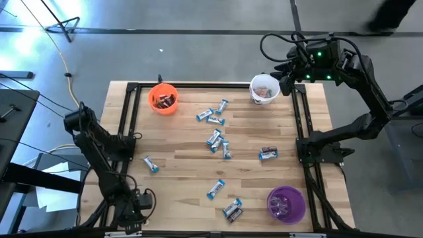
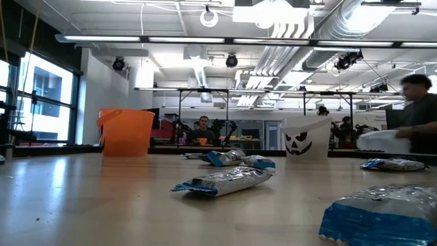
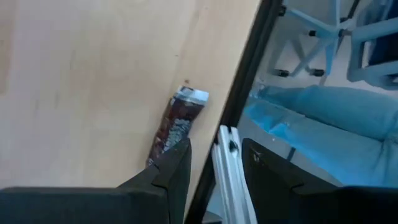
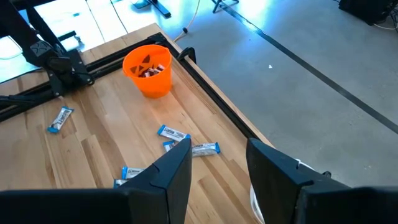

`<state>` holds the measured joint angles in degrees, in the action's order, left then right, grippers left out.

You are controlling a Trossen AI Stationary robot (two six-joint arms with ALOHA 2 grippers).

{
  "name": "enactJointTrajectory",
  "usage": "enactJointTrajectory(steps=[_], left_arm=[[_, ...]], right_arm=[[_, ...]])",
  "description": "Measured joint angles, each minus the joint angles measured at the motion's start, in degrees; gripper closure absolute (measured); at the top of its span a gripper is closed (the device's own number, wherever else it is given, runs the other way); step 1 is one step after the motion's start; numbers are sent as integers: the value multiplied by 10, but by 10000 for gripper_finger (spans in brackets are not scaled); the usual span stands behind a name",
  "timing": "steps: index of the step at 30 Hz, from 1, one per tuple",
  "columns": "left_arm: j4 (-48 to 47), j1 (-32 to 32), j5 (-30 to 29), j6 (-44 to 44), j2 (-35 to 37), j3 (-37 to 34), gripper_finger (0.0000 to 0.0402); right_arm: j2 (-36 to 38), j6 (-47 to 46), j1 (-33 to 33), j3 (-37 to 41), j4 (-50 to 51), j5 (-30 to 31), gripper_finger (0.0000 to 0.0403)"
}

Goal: Sort candy
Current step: Put the brown chocolate into the orange bucket

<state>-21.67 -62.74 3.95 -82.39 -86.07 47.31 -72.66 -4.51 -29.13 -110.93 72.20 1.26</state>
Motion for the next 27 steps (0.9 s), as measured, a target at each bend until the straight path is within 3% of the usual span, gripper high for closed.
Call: enactJointTrajectory(steps=[18,27], left_arm=[[28,-3,9,15,-117,4,273],[20,-5,-36,40,-126,4,273]], right_arm=[[0,0,0,0,0,0,253],[0,0,0,0,0,0,253]])
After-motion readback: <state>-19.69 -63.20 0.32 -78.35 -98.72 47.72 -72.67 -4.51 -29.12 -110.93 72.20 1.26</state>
